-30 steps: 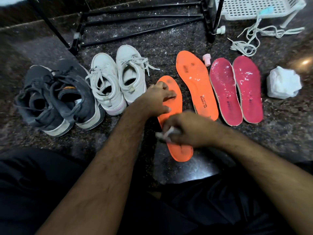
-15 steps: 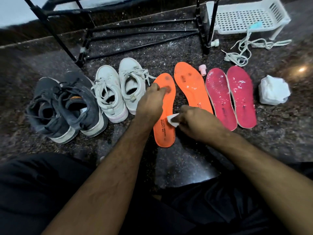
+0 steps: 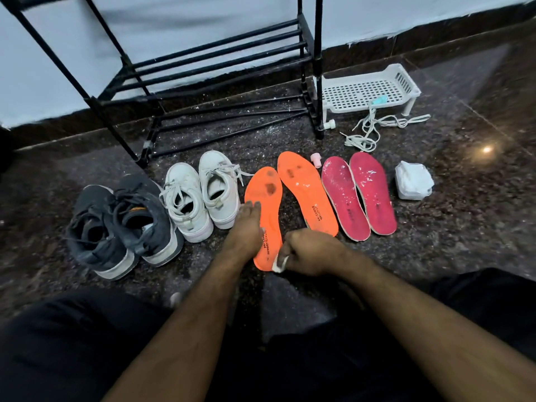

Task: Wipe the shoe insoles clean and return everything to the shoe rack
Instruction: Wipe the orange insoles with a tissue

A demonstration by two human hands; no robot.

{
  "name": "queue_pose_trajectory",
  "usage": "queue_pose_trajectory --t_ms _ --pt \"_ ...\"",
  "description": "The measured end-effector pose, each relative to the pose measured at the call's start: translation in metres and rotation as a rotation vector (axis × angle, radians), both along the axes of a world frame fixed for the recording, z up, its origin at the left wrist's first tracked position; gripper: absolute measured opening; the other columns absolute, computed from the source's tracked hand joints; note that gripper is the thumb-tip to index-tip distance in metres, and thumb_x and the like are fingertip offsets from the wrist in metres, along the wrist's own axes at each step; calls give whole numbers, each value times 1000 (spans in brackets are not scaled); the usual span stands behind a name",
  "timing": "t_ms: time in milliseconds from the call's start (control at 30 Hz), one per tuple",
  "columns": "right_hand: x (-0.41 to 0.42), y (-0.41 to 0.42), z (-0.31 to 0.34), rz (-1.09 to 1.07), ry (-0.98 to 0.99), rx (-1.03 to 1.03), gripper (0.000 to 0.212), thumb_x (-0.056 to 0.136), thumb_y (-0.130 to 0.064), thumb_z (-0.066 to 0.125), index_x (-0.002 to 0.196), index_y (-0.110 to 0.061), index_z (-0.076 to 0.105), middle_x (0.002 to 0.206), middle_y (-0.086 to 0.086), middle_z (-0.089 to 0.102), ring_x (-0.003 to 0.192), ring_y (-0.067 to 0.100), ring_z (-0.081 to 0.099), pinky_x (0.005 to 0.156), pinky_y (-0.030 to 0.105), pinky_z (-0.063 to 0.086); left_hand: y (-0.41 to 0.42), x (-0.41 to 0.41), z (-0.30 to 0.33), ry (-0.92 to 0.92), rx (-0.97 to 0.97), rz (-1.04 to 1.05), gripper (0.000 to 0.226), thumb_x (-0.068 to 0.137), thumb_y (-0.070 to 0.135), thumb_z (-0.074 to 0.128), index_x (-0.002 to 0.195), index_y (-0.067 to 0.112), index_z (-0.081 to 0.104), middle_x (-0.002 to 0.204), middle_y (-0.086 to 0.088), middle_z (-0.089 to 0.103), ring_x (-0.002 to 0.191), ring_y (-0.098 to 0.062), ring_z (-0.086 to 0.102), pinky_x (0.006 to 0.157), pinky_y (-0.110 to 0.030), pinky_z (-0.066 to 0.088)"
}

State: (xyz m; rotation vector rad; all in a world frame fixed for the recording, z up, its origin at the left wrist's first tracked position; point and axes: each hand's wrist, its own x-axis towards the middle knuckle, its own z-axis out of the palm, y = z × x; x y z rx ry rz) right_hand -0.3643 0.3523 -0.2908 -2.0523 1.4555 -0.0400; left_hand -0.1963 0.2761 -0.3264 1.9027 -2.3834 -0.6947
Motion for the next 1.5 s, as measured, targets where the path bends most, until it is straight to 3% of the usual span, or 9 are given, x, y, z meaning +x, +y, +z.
queue_pose_trajectory --t_ms 200,367,500,667,833,967,1133,1367,1500 --pt "-48 -1 5 -467 -130 -150 27 86 -18 58 105 -27 76 114 0 72 100 21 68 91 34 54 20 -7 6 -84 -247 120 60 93 58 54 123 6 55 123 -17 53 114 -35 51 97 -45 45" --pt "-72 -3 5 -656 -208 -178 17 89 -26 66 103 -25 76 99 -3 77 91 18 70 83 28 54 41 -16 2 -143 -215 -170 78 90 67 51 148 15 42 160 -16 30 145 -31 30 118 -42 29" --pt "-73 1 -2 -674 -163 -172 20 88 -23 67 106 -23 75 102 0 76 93 20 70 84 28 53 47 -23 4 -89 -236 -244 73 94 56 55 152 15 38 164 -12 23 150 -26 22 122 -36 18" --pt "-69 -1 0 -624 -17 -138 48 91 -18 60 139 -19 55 124 12 68 114 29 63 96 34 48 47 -30 1 -113 -152 -394 70 96 49 57 154 17 35 166 -8 18 152 -24 18 124 -37 17" --pt "-55 3 -9 -372 212 165 64 92 -21 53 152 -34 34 144 13 54 128 30 55 106 36 45 41 -29 -6 -159 -149 -275 68 96 53 52 151 15 37 162 -10 27 148 -28 27 121 -41 25" --pt "-56 1 -1 -318 223 178 50 91 -30 59 141 -37 52 143 4 56 127 25 56 107 32 44 35 -32 -8 -145 -161 -218 67 98 55 47 150 13 39 160 -16 30 147 -32 28 120 -44 26" --pt "-60 0 6 -277 218 151 25 85 -27 67 108 -26 75 112 2 73 106 23 66 88 28 50 29 -46 -7 -59 -204 -263 58 102 43 47 150 12 38 160 -15 31 147 -31 28 119 -42 27" --pt "-62 -24 3 -570 -59 -278 22 84 -36 62 96 -22 75 90 5 74 86 27 70 74 37 57 27 -61 -15 -35 -214 -211 82 90 62 55 148 7 37 147 -17 41 134 -34 38 108 -43 38" --pt "-62 -37 -10 -430 113 -98 23 85 -36 72 97 -16 75 96 10 71 90 28 67 71 29 48 21 -63 -16 -47 -205 -217 91 80 67 65 145 9 40 146 -18 37 133 -34 35 108 -42 36"
